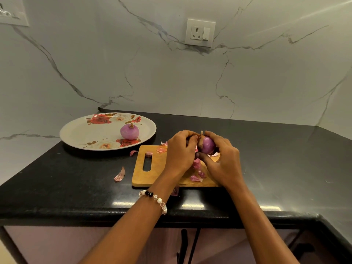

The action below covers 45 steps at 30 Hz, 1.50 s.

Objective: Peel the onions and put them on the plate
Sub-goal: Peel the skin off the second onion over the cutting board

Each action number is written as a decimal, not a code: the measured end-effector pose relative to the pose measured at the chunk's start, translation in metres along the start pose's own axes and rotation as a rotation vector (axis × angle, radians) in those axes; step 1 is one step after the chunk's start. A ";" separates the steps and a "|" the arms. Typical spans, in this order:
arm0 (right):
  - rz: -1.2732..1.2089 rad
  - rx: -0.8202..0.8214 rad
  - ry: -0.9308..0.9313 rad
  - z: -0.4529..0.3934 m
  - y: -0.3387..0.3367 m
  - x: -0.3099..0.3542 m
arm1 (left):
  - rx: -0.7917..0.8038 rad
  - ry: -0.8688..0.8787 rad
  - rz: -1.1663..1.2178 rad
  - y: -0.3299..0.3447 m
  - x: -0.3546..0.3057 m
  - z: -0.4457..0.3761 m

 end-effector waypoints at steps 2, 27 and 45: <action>-0.007 -0.010 0.008 -0.001 0.000 0.000 | -0.012 0.004 0.039 -0.002 -0.002 0.000; -0.242 0.129 0.165 -0.002 -0.004 0.008 | -0.016 0.001 0.005 0.001 0.001 -0.003; -0.332 0.138 0.231 -0.002 -0.003 0.003 | -0.051 0.036 0.109 -0.005 -0.002 -0.001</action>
Point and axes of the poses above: each hand's wrist, its own z-axis away from the middle knuckle, its own y-axis out of the palm, x = y × z, the point moved 1 cm from there along -z, towards the middle knuckle, and after that the axes turned 6 degrees about -x, right-handed, at the moved point
